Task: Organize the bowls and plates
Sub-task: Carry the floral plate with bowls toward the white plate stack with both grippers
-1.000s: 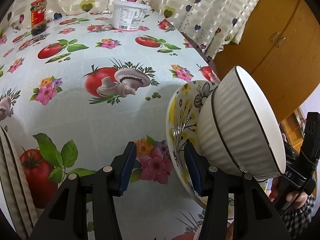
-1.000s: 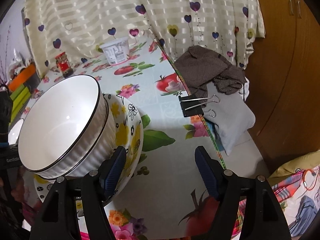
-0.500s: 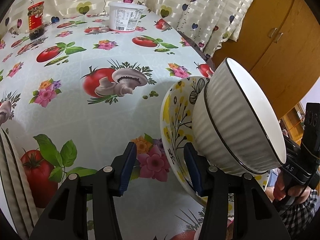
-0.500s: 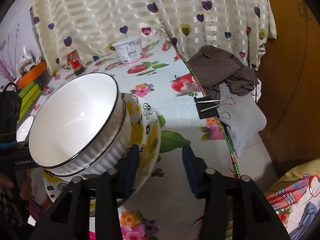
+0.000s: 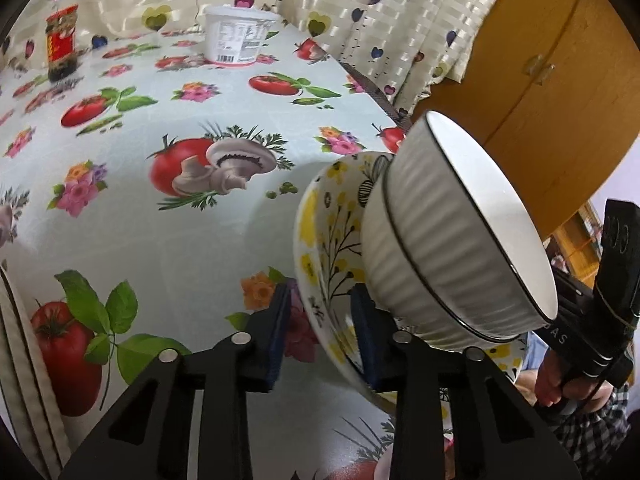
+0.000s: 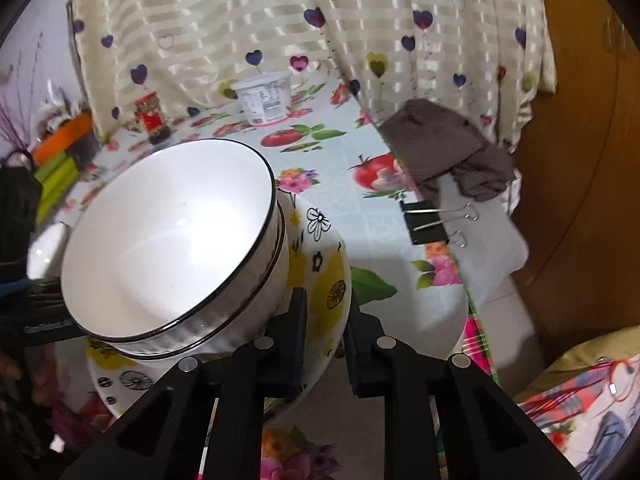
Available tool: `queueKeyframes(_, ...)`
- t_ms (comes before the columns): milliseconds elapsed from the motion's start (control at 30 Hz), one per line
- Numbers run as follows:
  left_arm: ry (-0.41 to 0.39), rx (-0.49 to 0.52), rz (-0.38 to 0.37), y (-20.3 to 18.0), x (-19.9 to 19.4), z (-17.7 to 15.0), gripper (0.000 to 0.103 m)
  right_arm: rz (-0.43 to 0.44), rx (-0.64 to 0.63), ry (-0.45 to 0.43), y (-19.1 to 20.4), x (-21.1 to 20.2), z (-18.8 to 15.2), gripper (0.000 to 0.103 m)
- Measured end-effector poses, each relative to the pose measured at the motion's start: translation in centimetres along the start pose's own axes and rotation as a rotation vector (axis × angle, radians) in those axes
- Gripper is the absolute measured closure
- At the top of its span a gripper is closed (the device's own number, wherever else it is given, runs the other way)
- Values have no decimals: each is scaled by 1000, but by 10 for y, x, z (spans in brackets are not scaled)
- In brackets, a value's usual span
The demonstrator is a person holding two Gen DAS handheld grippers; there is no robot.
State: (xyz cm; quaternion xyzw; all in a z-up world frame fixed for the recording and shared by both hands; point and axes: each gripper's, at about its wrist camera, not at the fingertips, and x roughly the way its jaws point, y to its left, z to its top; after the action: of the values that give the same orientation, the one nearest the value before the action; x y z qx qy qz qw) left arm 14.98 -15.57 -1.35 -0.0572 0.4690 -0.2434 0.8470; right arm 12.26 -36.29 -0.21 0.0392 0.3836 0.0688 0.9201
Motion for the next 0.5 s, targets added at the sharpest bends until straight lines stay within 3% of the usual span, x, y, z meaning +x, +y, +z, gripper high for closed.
queueKeyframes(133,-1,-2,-14,0,0,0,76,8,15,0,-4,0,1,86)
queueKeyframes(200,-3,2,-25,-2,-1,0,83,6,20,0,-6,1,1,86)
queueKeyframes(500,-15,6,-1,-6,-3,-2,86,3,62,-8,-6,-4,1,87)
